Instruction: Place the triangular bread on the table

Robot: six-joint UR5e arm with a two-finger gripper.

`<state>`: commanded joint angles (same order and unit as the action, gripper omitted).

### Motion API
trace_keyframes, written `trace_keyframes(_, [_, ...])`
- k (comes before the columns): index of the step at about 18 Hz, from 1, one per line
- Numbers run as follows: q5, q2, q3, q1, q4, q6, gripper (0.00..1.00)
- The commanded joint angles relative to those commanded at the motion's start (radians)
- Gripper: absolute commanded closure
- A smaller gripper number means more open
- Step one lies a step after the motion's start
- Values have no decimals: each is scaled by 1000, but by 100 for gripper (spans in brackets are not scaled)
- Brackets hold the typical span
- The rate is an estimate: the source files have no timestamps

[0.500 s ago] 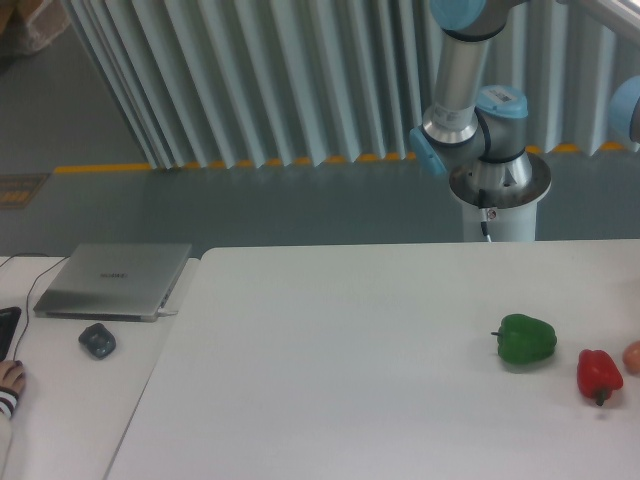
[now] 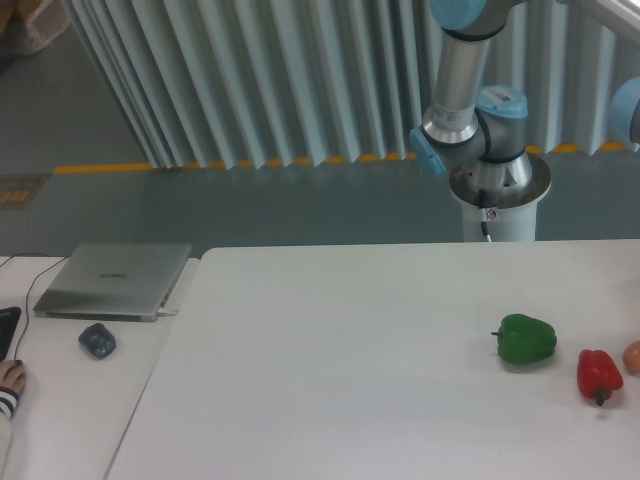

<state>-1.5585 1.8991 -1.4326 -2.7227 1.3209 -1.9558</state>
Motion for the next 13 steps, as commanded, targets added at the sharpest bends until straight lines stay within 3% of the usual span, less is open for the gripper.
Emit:
trace_keyframes(4, [-2,-21,-58,-11,-74,20,0])
trace_keyframes(13, [-3,-38,-65,-89,-72,38,0])
